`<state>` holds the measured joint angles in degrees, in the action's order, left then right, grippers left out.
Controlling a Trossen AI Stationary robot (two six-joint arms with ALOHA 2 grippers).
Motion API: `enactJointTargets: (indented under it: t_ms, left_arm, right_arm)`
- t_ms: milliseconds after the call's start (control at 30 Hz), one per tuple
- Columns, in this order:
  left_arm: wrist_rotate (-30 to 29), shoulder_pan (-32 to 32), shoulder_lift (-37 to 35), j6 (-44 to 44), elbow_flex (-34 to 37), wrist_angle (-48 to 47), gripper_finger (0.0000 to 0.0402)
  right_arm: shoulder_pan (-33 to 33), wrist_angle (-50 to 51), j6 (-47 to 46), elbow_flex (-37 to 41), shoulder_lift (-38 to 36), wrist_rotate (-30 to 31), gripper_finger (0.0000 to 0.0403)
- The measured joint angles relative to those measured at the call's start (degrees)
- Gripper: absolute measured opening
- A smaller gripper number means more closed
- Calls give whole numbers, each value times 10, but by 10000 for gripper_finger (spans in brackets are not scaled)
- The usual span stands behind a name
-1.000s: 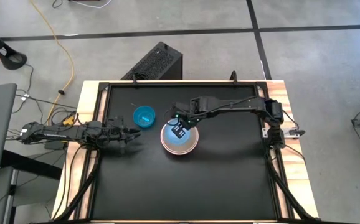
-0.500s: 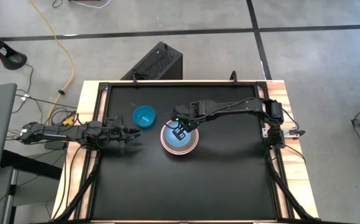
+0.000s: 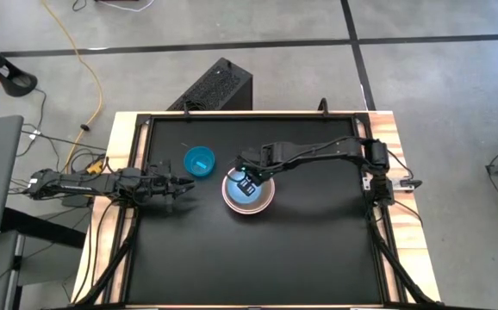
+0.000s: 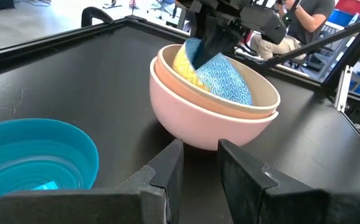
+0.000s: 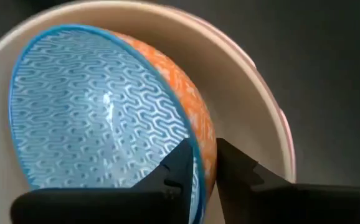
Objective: Nest bowls inside each other
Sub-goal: Stack the blue patterned bowl on top of the gray bowl, then stack the blue bowl on top of the blue patterned bowl
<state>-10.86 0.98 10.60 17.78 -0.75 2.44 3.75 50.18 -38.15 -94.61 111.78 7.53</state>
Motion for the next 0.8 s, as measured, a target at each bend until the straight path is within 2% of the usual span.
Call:
enactJointTargets:
  t_ms: [300, 633, 700, 800]
  left_arm:
    - [0, 0, 7, 0, 0, 0, 88]
    - [0, 0, 13, 0, 0, 0, 88]
    - [-1, 0, 13, 0, 0, 0, 88]
    - [-3, 0, 13, 0, 0, 0, 88]
  right_arm:
    - [2, 15, 9, -1, -5, 2, 120]
    - [1, 85, 28, -80, -8, 1, 167]
    - [0, 65, 41, -94, -9, 3, 168]
    - [3, -5, 56, -97, -9, 44, 166]
